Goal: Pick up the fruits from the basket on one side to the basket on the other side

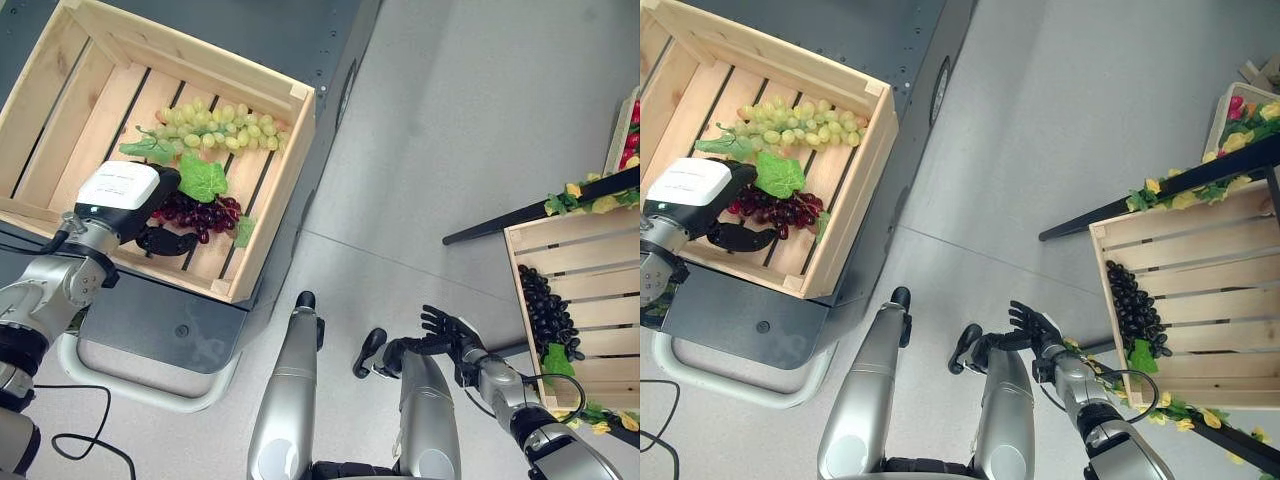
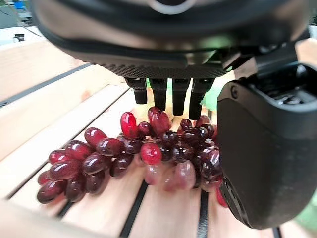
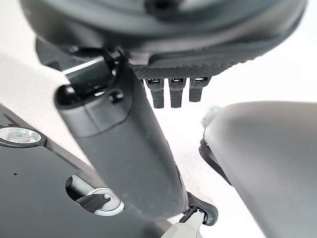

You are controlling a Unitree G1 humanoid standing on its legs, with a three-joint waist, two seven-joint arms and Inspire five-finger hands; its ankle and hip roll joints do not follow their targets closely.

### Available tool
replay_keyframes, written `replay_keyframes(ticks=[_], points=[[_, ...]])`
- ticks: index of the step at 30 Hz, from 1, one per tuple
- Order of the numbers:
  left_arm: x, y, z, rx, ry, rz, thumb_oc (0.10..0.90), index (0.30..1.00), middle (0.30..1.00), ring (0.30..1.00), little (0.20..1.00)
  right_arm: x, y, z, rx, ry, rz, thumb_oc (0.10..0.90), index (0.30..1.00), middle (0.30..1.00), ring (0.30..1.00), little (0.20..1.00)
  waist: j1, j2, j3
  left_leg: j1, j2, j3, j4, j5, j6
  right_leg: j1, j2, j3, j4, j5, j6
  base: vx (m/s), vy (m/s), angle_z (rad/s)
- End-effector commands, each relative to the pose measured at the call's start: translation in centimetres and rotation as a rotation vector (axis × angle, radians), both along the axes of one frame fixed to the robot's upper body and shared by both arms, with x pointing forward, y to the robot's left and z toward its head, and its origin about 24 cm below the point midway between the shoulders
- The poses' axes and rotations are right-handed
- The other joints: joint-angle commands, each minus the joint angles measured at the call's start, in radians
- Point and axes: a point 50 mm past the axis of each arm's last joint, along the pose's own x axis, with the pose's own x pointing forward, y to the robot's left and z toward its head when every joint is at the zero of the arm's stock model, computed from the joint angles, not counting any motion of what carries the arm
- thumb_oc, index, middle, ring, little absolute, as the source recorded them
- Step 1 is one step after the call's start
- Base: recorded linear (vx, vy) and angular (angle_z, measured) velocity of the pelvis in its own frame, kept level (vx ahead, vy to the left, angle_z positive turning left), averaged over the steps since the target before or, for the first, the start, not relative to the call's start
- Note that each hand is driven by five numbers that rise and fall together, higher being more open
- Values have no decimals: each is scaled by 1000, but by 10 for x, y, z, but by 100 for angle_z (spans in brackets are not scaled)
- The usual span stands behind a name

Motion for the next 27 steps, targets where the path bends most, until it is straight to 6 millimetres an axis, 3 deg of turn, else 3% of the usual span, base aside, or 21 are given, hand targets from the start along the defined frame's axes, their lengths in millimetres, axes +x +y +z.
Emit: replay_keyframes(ticks=[1,8,12,13,14,24,27], points=[[8,-16,36,-17,-151,-87,800,900,900,900,900,-7,-28,7,-38,-47,-37,800,900,900,900,900,11,27,-12,86,-36,53,-70,-58,60,18,36,2,-47,116,-39,0,0,0],[17,-27,27,53,-49,-113,800,900,900,900,900,-6,-39,11,-31,-59,-90,800,900,900,900,900,-6,26,-12,62,-30,64,-67,-58,60,-10,39,9,-44,128,-35,0,1,0],[21,-24,19,111,26,-51,800,900,900,900,900,-3,-41,14,-33,-76,-82,800,900,900,900,900,-17,27,-12,46,-26,71,-66,-56,61,-30,41,14,-44,131,-34,0,0,0],[22,-21,17,125,51,-24,431,347,347,347,347,-2,-42,15,-27,-83,-86,800,900,900,900,900,-20,28,-12,38,-24,73,-67,-55,59,-37,42,16,-44,133,-33,-22,13,-3],[22,-21,16,125,55,-18,400,300,300,300,300,-2,-42,16,-24,-87,-90,800,900,900,900,900,-21,28,-12,36,-23,73,-66,-55,59,-41,43,17,-43,134,-33,-21,7,-6],[23,-12,19,135,17,70,400,300,300,300,300,2,-40,23,35,-144,-93,800,900,900,900,900,-29,34,-12,55,-20,82,-79,-58,56,-31,41,23,-58,136,-28,-12,-12,-4],[18,-4,20,8,-71,102,400,300,300,300,300,1,-36,22,72,-156,-93,800,900,900,900,900,-24,39,-12,112,-26,83,-96,-63,55,17,36,25,-73,140,-22,-9,-37,-11]])
